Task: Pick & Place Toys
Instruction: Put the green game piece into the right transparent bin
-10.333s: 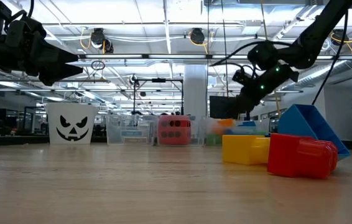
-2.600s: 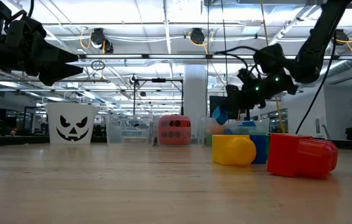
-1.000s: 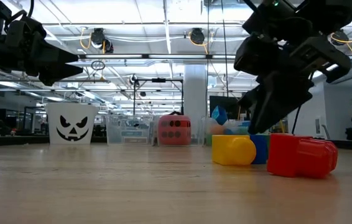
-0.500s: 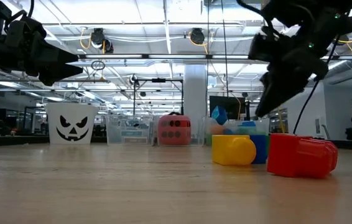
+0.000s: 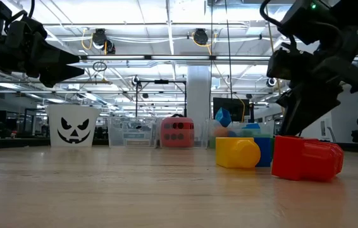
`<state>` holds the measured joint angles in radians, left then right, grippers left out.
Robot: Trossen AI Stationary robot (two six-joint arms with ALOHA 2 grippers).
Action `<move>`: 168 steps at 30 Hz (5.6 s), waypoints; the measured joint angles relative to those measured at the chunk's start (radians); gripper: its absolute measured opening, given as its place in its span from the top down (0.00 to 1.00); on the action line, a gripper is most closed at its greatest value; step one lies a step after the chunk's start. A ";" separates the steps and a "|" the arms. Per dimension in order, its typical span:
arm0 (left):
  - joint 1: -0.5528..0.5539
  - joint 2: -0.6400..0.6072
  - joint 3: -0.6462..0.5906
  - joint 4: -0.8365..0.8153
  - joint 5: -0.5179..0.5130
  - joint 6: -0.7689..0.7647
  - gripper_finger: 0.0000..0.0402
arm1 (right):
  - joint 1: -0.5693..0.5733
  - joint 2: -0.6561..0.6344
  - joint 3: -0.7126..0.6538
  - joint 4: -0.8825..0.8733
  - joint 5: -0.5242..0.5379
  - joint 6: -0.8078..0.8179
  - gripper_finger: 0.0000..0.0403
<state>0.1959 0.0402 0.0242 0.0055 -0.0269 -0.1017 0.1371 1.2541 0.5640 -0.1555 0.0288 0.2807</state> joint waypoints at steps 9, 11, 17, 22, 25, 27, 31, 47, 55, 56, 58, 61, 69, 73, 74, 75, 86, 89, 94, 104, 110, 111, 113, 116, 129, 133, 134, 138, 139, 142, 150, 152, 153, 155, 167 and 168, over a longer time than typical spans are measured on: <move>0.000 0.000 0.000 -0.001 0.000 0.000 0.29 | 0.000 -0.024 0.000 -0.121 0.173 -0.010 0.82; 0.000 0.000 0.000 -0.001 0.000 0.000 0.29 | 0.000 -0.046 -0.002 -0.139 0.220 -0.014 0.83; 0.000 0.000 0.000 -0.001 0.000 0.000 0.29 | 0.000 -0.141 -0.003 -0.062 0.283 -0.060 0.80; 0.000 0.000 0.000 -0.001 0.000 0.000 0.29 | 0.000 -0.167 -0.006 -0.036 0.285 -0.116 0.68; 0.000 0.000 0.000 -0.001 0.000 0.000 0.29 | 0.000 -0.167 -0.043 -0.008 0.243 -0.202 0.59; 0.000 0.000 0.000 -0.001 0.000 0.000 0.29 | 0.000 -0.166 -0.078 0.046 0.232 -0.225 0.55; 0.000 0.000 0.000 -0.001 0.000 0.000 0.29 | -0.007 -0.167 -0.134 0.176 0.233 -0.282 0.50; 0.000 0.000 0.000 -0.001 0.000 0.000 0.29 | -0.009 -0.167 -0.157 0.169 0.230 -0.251 0.52; 0.000 0.000 0.000 -0.001 0.000 0.000 0.28 | -0.035 -0.167 -0.180 0.137 0.230 -0.211 0.53; 0.000 0.000 0.000 -0.001 0.000 0.000 0.29 | -0.038 -0.167 -0.190 0.137 0.229 -0.222 0.53; 0.000 0.000 0.000 -0.001 0.000 0.000 0.28 | -0.048 -0.167 -0.217 0.146 0.229 -0.228 0.53; 0.000 0.000 0.000 -0.001 0.000 0.000 0.29 | -0.073 -0.167 -0.260 0.192 0.229 -0.214 0.54; 0.000 0.000 0.000 -0.001 0.000 0.000 0.28 | -0.127 -0.167 -0.311 0.273 0.084 -0.217 0.56; 0.000 0.000 0.000 -0.001 0.000 0.000 0.29 | -0.130 -0.167 -0.311 0.280 0.005 -0.217 0.60; 0.000 0.000 0.000 -0.001 0.000 0.000 0.29 | -0.130 -0.167 -0.311 0.282 -0.008 -0.217 0.61; 0.000 0.000 0.000 -0.001 0.000 0.000 0.29 | -0.130 -0.167 -0.311 0.287 -0.009 -0.217 0.62; 0.000 0.000 0.000 -0.001 0.000 0.000 0.29 | -0.130 -0.166 -0.311 0.339 -0.003 -0.217 0.66; 0.000 0.000 0.000 -0.001 0.000 0.000 0.29 | -0.130 -0.166 -0.311 0.339 -0.004 -0.220 0.68; 0.000 0.000 0.000 -0.001 0.000 0.000 0.29 | -0.130 -0.166 -0.311 0.339 -0.004 -0.245 0.75; 0.000 0.000 0.000 -0.001 0.000 0.000 0.29 | -0.130 -0.196 -0.296 0.331 -0.004 -0.248 0.85; 0.000 0.000 0.000 -0.001 0.000 0.000 0.29 | -0.133 -0.276 -0.197 0.338 0.060 -0.311 0.82; 0.000 0.000 0.000 -0.001 0.000 0.000 0.29 | -0.140 -0.284 -0.176 0.338 0.092 -0.325 0.83; 0.000 0.000 0.000 -0.002 0.000 0.000 0.29 | -0.167 -0.293 -0.128 0.342 0.161 -0.346 0.85; 0.000 0.000 0.000 -0.002 0.000 0.000 0.29 | -0.243 -0.281 -0.062 0.375 0.223 -0.346 0.86; 0.000 0.000 0.000 -0.001 0.000 0.000 0.29 | -0.730 -0.018 -0.004 0.462 0.231 -0.266 0.86; 0.000 0.000 0.000 -0.001 0.000 0.000 0.29 | -0.790 0.057 -0.005 0.471 0.227 -0.241 0.83; 0.000 0.000 0.000 -0.001 0.000 0.000 0.29 | -0.796 0.069 -0.005 0.471 0.226 -0.240 0.82; 0.000 0.000 0.000 -0.001 0.000 0.000 0.29 | -0.805 0.097 -0.005 0.473 0.226 -0.240 0.78; 0.000 0.000 0.000 -0.001 0.000 0.000 0.29 | -0.805 0.099 -0.005 0.473 0.230 -0.239 0.77; 0.000 0.000 0.000 -0.001 0.000 0.000 0.29 | -0.805 0.098 -0.005 0.486 0.232 -0.198 0.74; 0.000 0.000 0.000 -0.001 0.000 0.000 0.29 | -0.786 0.029 -0.005 0.488 0.230 -0.169 0.60; 0.000 0.000 0.000 -0.001 0.000 0.000 0.29 | -0.768 0.001 -0.005 0.488 0.230 -0.168 0.56; 0.000 0.000 0.000 -0.001 0.000 0.000 0.29 | -0.756 -0.013 -0.005 0.488 0.230 -0.169 0.54; 0.000 0.000 0.000 -0.001 0.000 0.000 0.29 | -0.722 -0.040 -0.005 0.488 0.230 -0.167 0.51; 0.000 0.000 0.000 -0.001 0.000 0.000 0.29 | -0.378 -0.029 -0.005 0.565 -0.013 -0.176 0.38; 0.000 0.000 0.000 -0.001 0.000 0.000 0.29 | -0.347 -0.013 -0.006 0.563 -0.036 -0.196 0.37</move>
<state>0.1959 0.0400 0.0242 0.0044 -0.0269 -0.1017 -0.2095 1.2415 0.5583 0.4072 -0.0074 0.0847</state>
